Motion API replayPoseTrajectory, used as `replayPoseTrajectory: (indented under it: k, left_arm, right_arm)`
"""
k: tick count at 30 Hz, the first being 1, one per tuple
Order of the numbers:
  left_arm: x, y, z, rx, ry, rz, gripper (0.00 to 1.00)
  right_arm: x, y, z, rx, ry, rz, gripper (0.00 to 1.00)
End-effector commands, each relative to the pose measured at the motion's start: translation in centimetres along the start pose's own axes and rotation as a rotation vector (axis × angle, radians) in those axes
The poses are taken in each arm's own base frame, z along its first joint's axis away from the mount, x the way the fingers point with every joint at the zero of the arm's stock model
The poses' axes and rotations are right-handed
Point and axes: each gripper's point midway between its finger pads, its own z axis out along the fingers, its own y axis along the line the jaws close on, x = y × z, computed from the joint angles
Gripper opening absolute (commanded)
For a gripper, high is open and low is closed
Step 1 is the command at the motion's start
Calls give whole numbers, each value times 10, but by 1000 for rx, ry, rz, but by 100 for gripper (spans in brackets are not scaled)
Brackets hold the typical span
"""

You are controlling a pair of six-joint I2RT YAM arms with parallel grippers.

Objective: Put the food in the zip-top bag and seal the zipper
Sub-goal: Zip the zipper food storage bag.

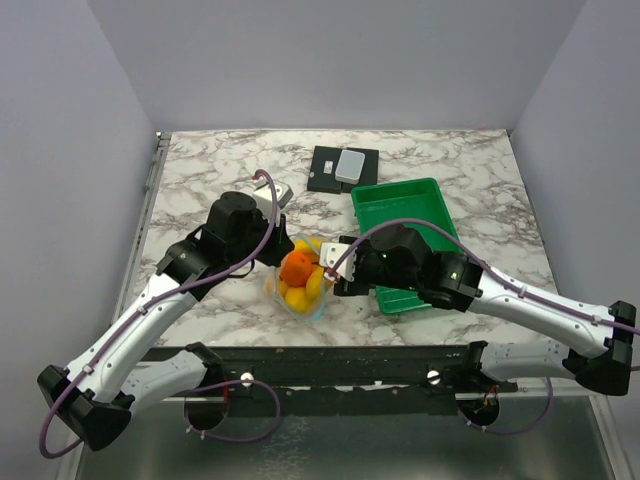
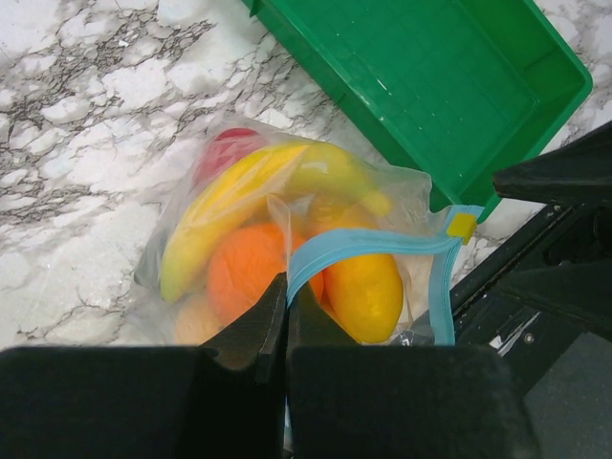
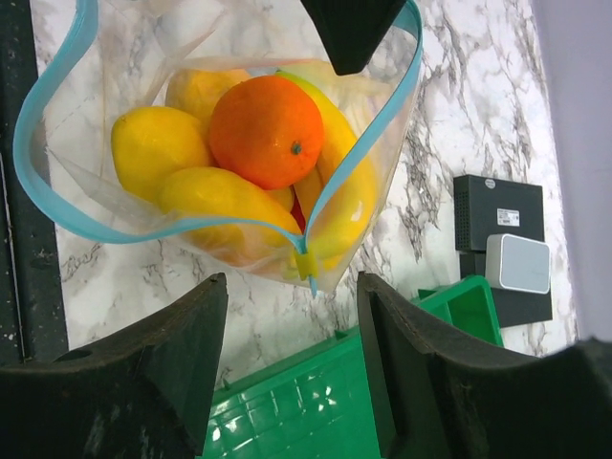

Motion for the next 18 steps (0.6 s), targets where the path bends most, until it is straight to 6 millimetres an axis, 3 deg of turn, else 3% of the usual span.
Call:
replayPoseTrajectory:
  k: [1, 7, 12, 16, 18]
  left_arm:
    - [-1, -6, -6, 33, -13, 4, 0]
    - [1, -6, -5, 38, -6, 5, 0]
    - [4, -5, -1, 33, 9, 2, 0]
    - [5, -5, 0, 34, 14, 2, 0]
    - [4, -5, 0, 35, 13, 2, 0]
  right_arm:
    - [-5, 0, 12, -59, -69, -21, 62]
    - [2, -7, 21, -71, -113, -9, 61]
    - [12, 2, 35, -109, -109, 0, 58]
    - [18, 3, 43, -106, -101, 4, 52]
    - [20, 3, 45, -106, -99, 6, 43]
